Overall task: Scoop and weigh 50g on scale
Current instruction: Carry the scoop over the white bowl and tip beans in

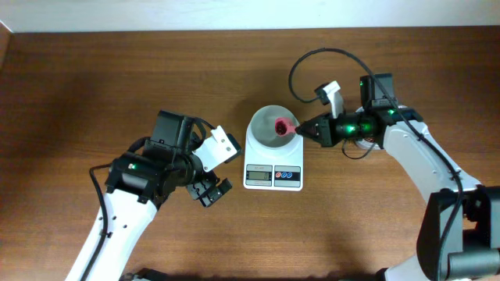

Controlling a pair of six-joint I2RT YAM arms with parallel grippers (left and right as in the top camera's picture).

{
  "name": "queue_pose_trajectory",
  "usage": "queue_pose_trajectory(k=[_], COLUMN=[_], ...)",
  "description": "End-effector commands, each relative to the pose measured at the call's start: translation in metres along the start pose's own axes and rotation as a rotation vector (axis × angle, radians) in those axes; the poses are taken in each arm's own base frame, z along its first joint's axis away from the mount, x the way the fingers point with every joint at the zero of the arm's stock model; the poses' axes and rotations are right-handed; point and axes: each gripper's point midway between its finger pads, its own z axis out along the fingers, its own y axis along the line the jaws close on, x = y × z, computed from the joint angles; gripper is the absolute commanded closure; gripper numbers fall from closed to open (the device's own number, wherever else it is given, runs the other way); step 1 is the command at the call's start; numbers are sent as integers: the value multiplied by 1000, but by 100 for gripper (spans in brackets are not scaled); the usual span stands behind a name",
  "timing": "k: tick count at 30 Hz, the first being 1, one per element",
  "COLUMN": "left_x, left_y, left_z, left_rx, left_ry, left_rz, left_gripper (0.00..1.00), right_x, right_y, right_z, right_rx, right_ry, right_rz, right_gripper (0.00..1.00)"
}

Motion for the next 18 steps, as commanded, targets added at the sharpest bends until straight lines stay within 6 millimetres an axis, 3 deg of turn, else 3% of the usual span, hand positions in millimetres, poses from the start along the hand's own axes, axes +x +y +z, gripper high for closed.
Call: queue_pose_trajectory(k=[1, 7, 12, 15, 18], left_x=[-5, -5, -2, 2, -6], left_y=[3, 3, -8, -14, -14], left_z=[-6, -6, -8, -15, -31], left_rx=[-15, -17, 37, 42, 12], left_ry=[-22, -20, -22, -15, -55], left_rz=[17, 16, 21, 28, 44], left_gripper=[1, 1, 1, 1, 1], right_x=[-7, -8, -9, -9, -8], right_y=[10, 10, 10, 10, 9], right_z=[2, 2, 2, 2, 2], right_rx=[-2, -2, -1, -1, 5], right_ry=[-8, -11, -12, -12, -11], right_rz=[-65, -69, -70, -70, -70], right_gripper=[96, 96, 96, 96, 96])
